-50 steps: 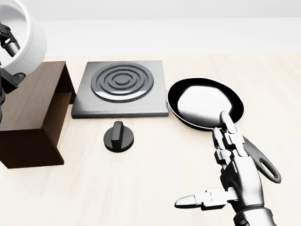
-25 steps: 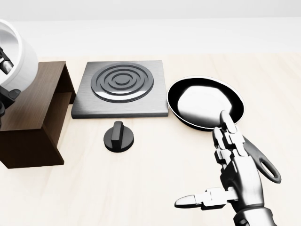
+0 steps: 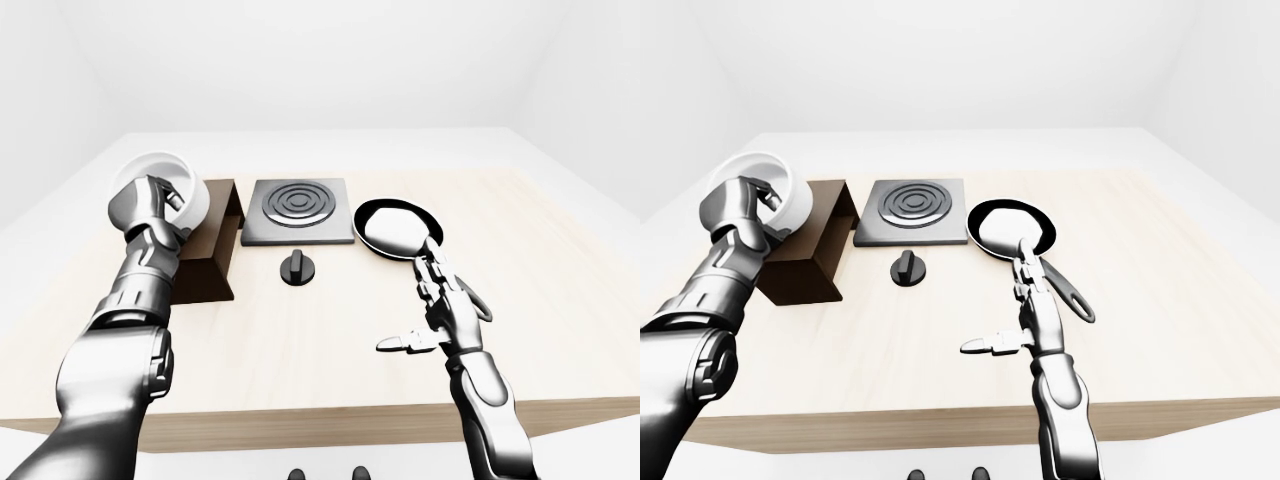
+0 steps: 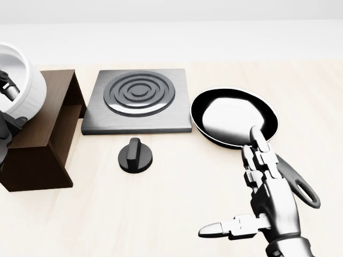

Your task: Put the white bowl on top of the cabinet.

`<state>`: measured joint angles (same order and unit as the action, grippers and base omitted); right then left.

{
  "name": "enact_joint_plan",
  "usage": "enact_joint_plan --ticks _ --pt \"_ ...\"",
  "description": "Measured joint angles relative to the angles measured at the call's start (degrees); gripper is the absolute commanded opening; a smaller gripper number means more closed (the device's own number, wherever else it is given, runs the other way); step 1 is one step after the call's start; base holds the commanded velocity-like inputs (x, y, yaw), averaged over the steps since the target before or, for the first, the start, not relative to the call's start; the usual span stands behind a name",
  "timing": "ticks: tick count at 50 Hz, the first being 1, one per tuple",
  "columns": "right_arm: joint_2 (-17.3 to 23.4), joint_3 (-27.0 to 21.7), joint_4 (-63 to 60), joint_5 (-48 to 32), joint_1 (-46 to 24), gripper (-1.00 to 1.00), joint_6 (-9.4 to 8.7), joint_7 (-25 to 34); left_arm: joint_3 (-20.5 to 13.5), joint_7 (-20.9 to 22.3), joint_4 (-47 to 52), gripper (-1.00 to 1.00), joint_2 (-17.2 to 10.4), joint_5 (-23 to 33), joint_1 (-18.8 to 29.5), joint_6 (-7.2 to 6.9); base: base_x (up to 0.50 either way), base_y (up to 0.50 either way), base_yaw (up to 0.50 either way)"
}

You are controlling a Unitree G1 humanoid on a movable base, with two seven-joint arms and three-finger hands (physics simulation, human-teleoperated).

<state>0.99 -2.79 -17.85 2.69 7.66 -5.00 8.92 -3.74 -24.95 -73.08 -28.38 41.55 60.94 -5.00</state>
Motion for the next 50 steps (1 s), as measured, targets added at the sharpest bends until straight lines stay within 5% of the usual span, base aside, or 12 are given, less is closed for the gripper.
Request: enact_joint_plan --ticks 37,38,39,41,50 --pt "-0.1 0.8 0.5 -0.7 0.4 1.0 0.0 0.0 0.4 -1.4 -0.7 -1.0 0.3 0.5 0.3 0.0 0.0 0.0 0.0" --pt "-0.1 0.8 0.5 -0.7 0.4 1.0 0.0 0.0 0.4 -1.4 -0.8 -0.33 0.3 0.6 0.3 0.0 0.0 0.0 0.0" --pt "-0.1 0.9 0.5 -0.7 0.4 1.0 0.0 0.0 0.4 -1.6 -0.8 -0.33 0.4 0.7 0.3 0.01 0.0 0.0 0.0" --pt "-0.1 0.9 0.6 -0.7 0.4 1.0 0.0 0.0 0.3 -2.0 -0.8 1.0 0.5 0.9 0.4 0.0 0.0 0.0 0.0" --pt "-0.1 1.0 0.6 -0.7 0.4 1.0 0.0 0.0 0.6 -3.2 -0.8 1.0 0.5 1.5 0.5 0.0 0.0 0.0 0.0"
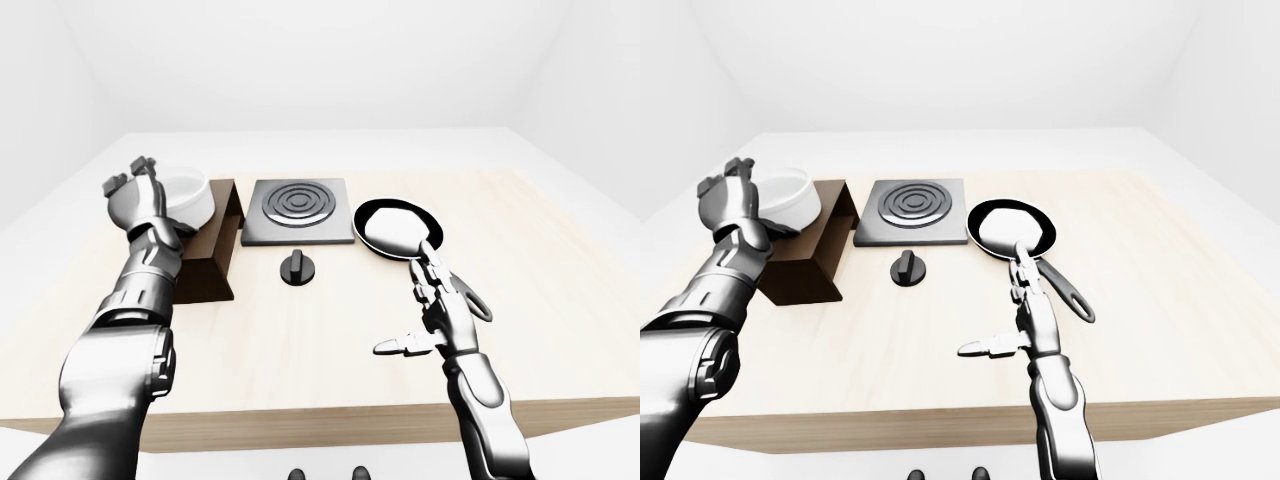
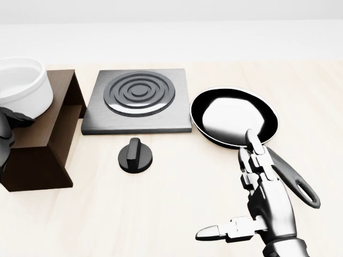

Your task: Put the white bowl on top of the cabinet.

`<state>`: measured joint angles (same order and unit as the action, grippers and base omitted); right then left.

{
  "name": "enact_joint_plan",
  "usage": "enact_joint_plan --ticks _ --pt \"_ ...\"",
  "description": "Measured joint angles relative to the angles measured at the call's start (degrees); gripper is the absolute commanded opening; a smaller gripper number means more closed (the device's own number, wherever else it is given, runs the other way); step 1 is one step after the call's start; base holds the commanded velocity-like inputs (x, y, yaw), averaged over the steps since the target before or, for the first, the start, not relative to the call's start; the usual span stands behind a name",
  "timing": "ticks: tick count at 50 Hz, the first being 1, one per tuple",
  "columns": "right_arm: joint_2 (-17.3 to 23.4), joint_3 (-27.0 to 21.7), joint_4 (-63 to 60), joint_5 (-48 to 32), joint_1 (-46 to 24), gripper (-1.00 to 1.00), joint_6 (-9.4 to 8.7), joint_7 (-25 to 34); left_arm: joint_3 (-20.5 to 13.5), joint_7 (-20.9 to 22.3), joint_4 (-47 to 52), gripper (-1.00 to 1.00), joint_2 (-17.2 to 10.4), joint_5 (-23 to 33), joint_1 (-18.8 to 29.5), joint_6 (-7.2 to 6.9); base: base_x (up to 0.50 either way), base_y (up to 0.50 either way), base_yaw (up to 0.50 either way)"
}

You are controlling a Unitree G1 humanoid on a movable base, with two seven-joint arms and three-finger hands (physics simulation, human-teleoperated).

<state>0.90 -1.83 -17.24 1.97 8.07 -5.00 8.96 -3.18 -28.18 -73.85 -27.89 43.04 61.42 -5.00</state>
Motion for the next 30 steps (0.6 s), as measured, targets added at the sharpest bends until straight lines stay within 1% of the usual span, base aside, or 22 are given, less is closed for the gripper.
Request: enact_joint_plan --ticks 14,22,26,30 --pt "0.0 0.1 0.1 -0.1 -0.2 1.0 0.0 0.0 -0.3 -0.7 -0.1 1.0 -0.1 0.3 -0.1 0.0 0.0 0.0 0.0" --pt "0.0 0.1 0.3 -0.1 -0.3 1.0 0.0 0.0 -0.3 -0.3 0.9 1.0 -0.3 0.4 -0.4 0.0 0.0 0.0 0.0" --pt "0.0 0.2 0.5 -0.1 -0.3 1.0 0.0 0.0 -0.4 0.6 3.5 1.0 -0.7 0.5 -1.2 0.0 0.0 0.0 0.0" --pt "0.0 0.2 0.5 -0.1 -0.3 1.0 0.0 0.0 -0.8 4.6 14.0 1.0 -1.0 2.1 -5.4 0.0 0.0 0.0 0.0"
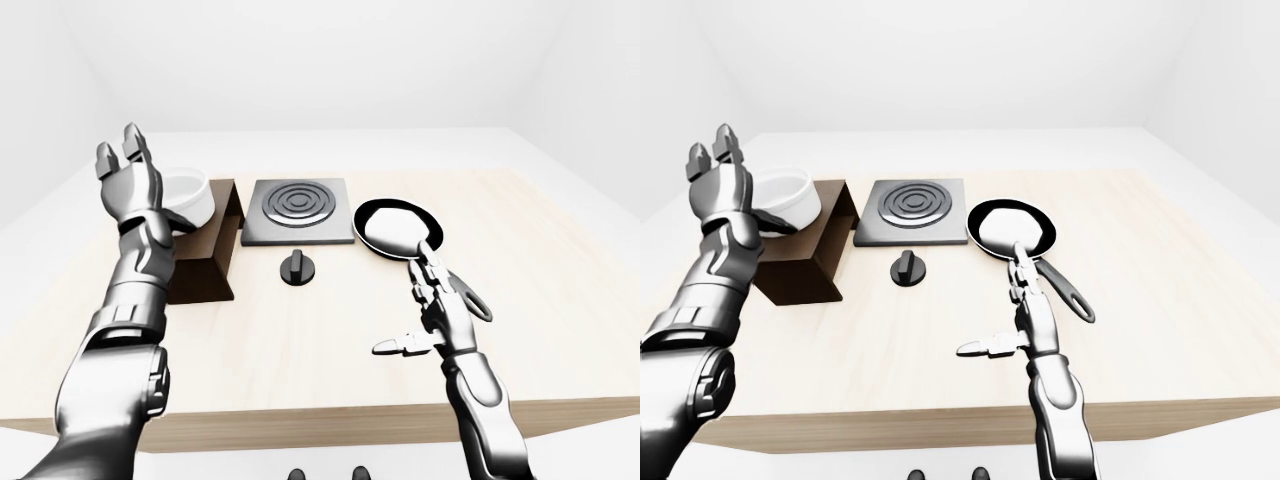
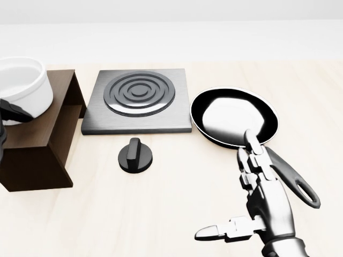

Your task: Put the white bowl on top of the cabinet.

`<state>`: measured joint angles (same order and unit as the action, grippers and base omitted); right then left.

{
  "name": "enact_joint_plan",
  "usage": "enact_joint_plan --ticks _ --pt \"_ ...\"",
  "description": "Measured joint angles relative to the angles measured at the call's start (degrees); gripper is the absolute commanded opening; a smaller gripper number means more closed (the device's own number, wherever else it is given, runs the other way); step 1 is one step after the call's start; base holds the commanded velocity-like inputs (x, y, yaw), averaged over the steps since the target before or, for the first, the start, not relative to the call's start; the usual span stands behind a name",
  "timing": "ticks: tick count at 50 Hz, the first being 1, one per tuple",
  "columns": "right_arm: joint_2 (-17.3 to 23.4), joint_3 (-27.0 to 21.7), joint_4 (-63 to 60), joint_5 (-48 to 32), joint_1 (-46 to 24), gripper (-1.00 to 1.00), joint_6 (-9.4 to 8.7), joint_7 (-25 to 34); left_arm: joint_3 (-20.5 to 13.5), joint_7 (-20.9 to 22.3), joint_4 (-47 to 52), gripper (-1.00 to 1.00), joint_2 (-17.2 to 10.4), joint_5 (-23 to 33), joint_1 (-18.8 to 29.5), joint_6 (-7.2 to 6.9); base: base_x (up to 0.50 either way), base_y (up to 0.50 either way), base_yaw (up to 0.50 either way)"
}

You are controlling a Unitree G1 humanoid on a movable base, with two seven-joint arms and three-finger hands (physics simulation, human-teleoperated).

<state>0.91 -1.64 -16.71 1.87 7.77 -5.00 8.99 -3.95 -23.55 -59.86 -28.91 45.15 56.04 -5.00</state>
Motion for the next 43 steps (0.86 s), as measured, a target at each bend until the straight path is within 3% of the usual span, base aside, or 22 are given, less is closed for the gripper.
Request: enact_joint_plan --ticks 8,18,28,43 --pt "0.0 0.3 0.2 -0.2 0.1 1.0 0.0 0.0 -2.1 11.9 26.8 1.0 1.3 8.1 -11.2 0.0 0.0 0.0 0.0" --pt "0.0 0.5 0.5 -0.3 0.2 1.0 0.0 0.0 -5.1 25.8 54.7 1.0 5.4 19.5 -22.2 0.0 0.0 0.0 0.0" --pt "-0.1 0.7 0.7 -0.4 0.2 1.0 0.0 0.0 -6.9 35.8 72.8 1.0 9.0 27.3 -28.5 0.0 0.0 0.0 0.0" --pt "-0.1 0.9 0.7 -0.4 0.3 1.0 0.0 0.0 -7.1 45.4 93.4 1.0 15.0 35.8 -33.8 0.0 0.0 0.0 0.0"
